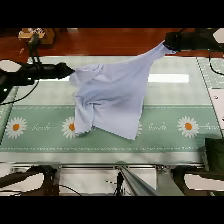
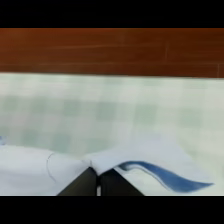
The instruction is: Fold the shirts.
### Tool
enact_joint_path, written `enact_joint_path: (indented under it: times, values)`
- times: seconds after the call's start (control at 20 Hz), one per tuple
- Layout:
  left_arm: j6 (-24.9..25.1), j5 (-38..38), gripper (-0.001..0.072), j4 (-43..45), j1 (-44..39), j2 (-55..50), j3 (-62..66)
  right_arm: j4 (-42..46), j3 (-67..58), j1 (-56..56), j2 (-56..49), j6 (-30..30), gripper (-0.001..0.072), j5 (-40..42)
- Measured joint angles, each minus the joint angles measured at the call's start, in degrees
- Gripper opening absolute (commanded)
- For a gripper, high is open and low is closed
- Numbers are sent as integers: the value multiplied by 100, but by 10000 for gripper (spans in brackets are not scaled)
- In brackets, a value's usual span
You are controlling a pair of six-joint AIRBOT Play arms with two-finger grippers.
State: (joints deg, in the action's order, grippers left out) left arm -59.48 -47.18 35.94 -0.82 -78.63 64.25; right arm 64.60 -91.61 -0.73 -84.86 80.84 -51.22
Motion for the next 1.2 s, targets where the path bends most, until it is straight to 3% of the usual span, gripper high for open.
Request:
enact_joint_path:
  times: [0.1,0.25,0.3,0.4,0.45,0.5,0.8,1.0,1.2]
  values:
    - [17,50,39,-39,-212,-214,0,90,0,44,-105,7,32,-203]
    - [20,57,448,-61,-293,-356,35,157,0,76,-181,13,32,-376]
    - [20,-20,515,-61,-238,-376,101,177,0,87,-192,15,31,-396]
    - [24,-415,501,-81,17,-400,343,208,0,120,-179,13,32,-446]
    - [20,-708,361,-76,221,-409,511,214,0,146,-160,13,31,-466]
    - [-2,-1025,310,-70,433,-411,675,229,0,186,-129,13,32,-472]
    - [-894,-3235,310,518,1158,-299,1095,278,0,608,-2,13,32,-741]
    - [-1231,-3692,310,776,546,-70,590,319,0,942,15,0,32,-1043]
    - [-1521,-3602,316,909,-599,9,-127,352,0,1224,20,-2,32,-1176]
